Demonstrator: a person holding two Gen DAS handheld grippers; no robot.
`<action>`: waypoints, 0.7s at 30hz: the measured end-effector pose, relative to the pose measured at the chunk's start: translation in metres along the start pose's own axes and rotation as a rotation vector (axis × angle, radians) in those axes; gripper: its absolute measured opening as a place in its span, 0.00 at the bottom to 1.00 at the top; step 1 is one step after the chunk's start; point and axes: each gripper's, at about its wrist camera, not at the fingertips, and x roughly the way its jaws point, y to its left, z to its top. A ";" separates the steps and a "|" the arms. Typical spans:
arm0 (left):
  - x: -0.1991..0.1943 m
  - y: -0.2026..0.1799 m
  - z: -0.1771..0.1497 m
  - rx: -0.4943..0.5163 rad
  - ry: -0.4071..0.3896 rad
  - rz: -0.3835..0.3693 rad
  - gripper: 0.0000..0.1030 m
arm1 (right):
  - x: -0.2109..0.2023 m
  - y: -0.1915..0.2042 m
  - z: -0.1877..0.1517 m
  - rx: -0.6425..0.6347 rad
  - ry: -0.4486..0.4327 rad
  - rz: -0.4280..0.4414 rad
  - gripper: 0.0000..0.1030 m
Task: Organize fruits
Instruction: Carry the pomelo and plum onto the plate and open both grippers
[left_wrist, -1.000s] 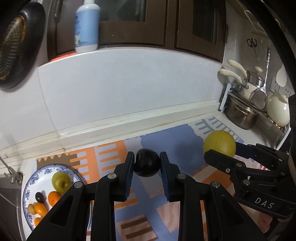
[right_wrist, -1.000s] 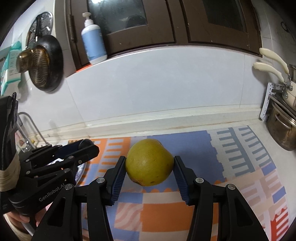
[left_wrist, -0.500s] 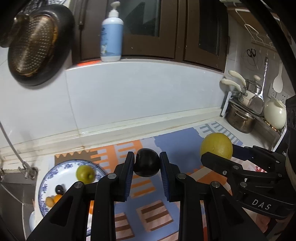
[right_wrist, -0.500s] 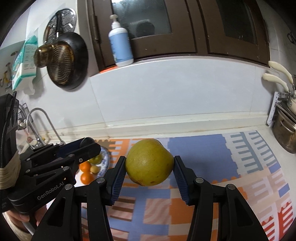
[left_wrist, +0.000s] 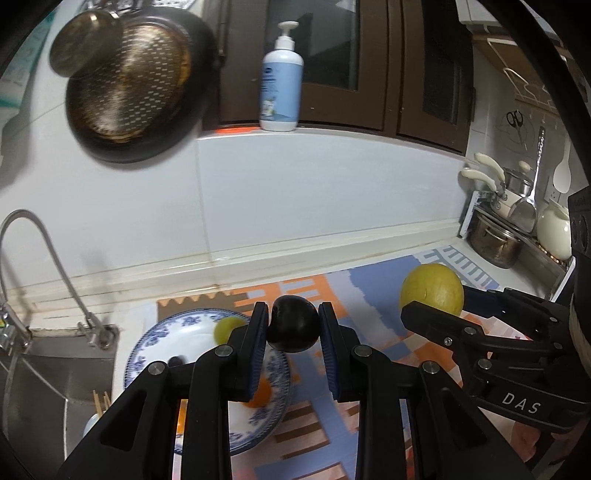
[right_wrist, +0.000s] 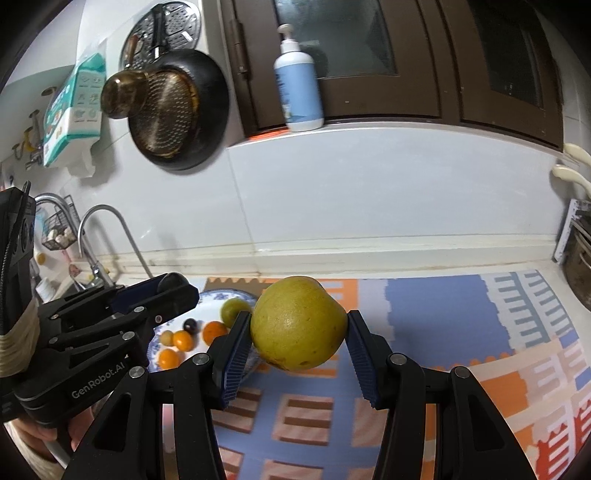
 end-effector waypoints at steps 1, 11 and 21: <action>-0.002 0.005 -0.001 -0.001 0.000 0.004 0.27 | 0.001 0.005 0.000 -0.003 0.001 0.004 0.51; -0.009 0.049 -0.009 -0.021 0.015 0.061 0.27 | 0.021 0.041 0.000 -0.020 0.019 0.035 0.51; 0.005 0.092 -0.021 -0.018 0.052 0.099 0.27 | 0.061 0.073 0.000 -0.060 0.061 0.060 0.51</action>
